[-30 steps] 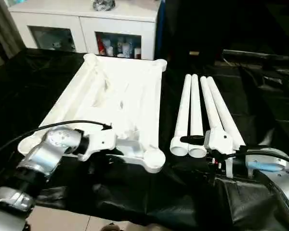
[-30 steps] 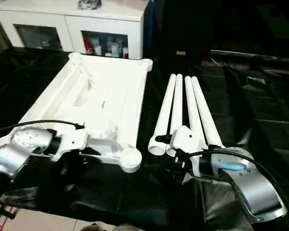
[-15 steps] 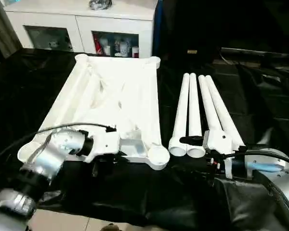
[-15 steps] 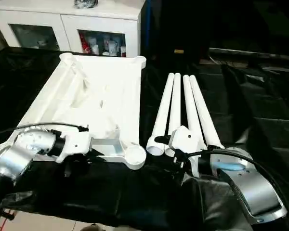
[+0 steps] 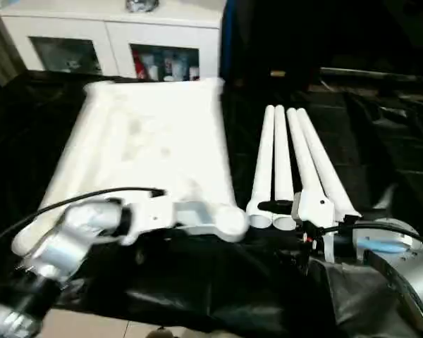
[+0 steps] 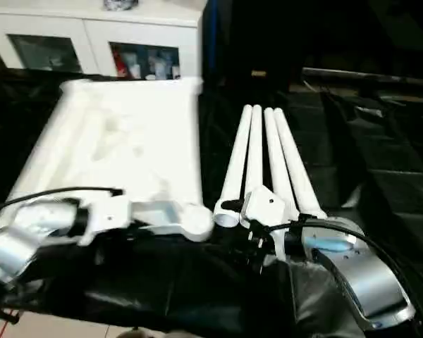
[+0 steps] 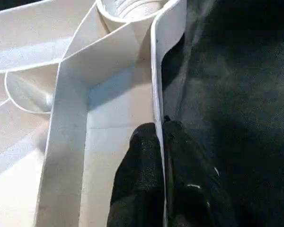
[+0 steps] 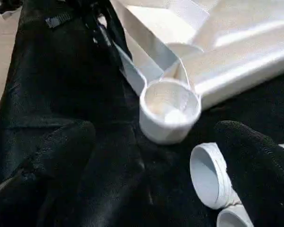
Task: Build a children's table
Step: Move to table
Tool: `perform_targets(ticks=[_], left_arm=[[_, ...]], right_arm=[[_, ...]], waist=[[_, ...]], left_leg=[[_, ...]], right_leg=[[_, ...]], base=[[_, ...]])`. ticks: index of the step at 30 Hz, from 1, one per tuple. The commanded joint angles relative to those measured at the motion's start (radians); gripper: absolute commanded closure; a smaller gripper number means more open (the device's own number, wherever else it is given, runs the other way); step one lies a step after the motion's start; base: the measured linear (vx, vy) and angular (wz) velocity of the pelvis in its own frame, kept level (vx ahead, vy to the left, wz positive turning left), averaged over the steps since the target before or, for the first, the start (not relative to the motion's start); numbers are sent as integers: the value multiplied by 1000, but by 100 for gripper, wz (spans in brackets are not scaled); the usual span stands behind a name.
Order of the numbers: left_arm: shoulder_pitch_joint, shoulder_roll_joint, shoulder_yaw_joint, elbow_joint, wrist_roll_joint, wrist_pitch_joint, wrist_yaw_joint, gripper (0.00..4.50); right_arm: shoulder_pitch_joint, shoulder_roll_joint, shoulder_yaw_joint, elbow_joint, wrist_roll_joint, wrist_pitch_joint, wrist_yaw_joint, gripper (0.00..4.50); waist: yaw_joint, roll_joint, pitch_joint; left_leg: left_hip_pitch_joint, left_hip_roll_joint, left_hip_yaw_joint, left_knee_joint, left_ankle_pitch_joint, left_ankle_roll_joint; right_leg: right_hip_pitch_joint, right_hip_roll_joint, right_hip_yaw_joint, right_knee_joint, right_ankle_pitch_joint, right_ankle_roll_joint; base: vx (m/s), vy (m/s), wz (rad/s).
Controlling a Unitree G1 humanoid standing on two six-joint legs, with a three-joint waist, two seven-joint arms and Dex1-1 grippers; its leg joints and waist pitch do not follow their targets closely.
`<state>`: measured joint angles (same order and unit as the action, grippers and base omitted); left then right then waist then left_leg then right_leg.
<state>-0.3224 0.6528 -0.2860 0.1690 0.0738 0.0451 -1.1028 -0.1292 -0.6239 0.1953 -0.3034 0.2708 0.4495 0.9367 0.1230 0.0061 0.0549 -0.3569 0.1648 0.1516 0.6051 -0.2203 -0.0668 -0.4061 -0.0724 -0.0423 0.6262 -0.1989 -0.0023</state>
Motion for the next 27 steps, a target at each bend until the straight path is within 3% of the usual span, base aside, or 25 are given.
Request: perform_targets(ticks=[1,3,4,6,13,14,15,16,17,18,21,23,26,27], left_arm=[[-24,24,75,-61,9,-17,57,449],[-16,34,86,-68,8,-12,58,449],[-15,40,88,-67,8,-15,58,449],[-19,41,89,-58,-3,-38,58,449],[-15,32,81,-53,-46,-90,28,449],[-15,37,76,-42,-33,-98,32,420],[-16,41,73,-29,-24,-93,35,420],[-17,45,80,-16,-32,-75,28,403],[-17,47,86,-12,-43,-65,23,403],[-7,62,98,-24,-67,-56,-2,387],[7,87,117,-29,-80,-67,-4,368],[11,109,132,-8,-35,-142,60,344],[18,94,177,-35,-101,-101,55,327],[19,64,229,-84,-169,-25,76,322]], right_arm=[[-7,-6,-4,-8,4,2,1,0],[-9,-6,-2,-4,3,2,2,0],[-12,-5,-1,-1,4,1,4,0],[-19,-4,1,5,3,0,6,0],[-28,0,7,16,0,-5,7,0],[-27,0,6,17,0,-5,7,0],[-25,-1,4,16,1,-6,7,0],[-21,-2,1,13,3,-6,6,0],[-20,-3,0,12,3,-5,6,0],[-13,-5,-5,12,4,-9,5,0],[-3,-9,-16,16,8,-15,5,0],[2,-5,-31,20,15,-21,-2,0],[-3,25,-67,25,24,-42,-41,0],[-12,49,-94,32,15,-34,-97,0]], waist=[[7,-1,-59],[9,3,-60],[9,-6,-59],[16,0,-61],[25,0,-62],[25,-1,-62],[25,-1,-61],[26,8,-62],[25,3,-61],[25,6,-61],[24,4,-59],[22,1,-55],[24,2,-53],[24,6,-53]], left_leg=[[-1,56,-14,-78,-123,32],[2,57,-13,-77,-118,35],[1,57,-12,-78,-117,37],[3,57,-13,-76,-108,39],[1,55,-12,-74,-94,38],[2,56,-12,-74,-96,37],[2,56,-12,-74,-101,36],[2,55,-14,-74,-105,33],[2,56,-13,-75,-113,27],[2,55,-14,-76,-120,22],[2,55,-14,-78,-145,13],[2,54,-14,-81,-177,10],[7,55,-14,-83,-204,-3],[9,57,-16,-86,-212,-9]], right_leg=[[56,-71,46,-65,-103,-225],[53,-70,46,-62,-83,-234],[54,-69,45,-63,-79,-234],[53,-71,45,-59,-66,-238],[55,-72,45,-55,-29,-246],[55,-71,45,-54,-27,-246],[55,-72,45,-55,-37,-242],[55,-72,45,-55,-42,-240],[56,-72,45,-56,-47,-238],[56,-72,45,-56,-55,-236],[56,-71,45,-60,-79,-234],[56,-71,46,-65,-129,-224],[52,-76,48,-70,-211,-208],[49,-73,47,-71,-218,-206]], base=[[0,0,0],[0,0,0],[0,0,0],[0,0,0],[0,0,0],[0,0,0],[0,0,0],[0,0,0],[0,0,0],[0,0,0],[0,0,0],[0,0,0],[0,0,0],[0,0,0]])
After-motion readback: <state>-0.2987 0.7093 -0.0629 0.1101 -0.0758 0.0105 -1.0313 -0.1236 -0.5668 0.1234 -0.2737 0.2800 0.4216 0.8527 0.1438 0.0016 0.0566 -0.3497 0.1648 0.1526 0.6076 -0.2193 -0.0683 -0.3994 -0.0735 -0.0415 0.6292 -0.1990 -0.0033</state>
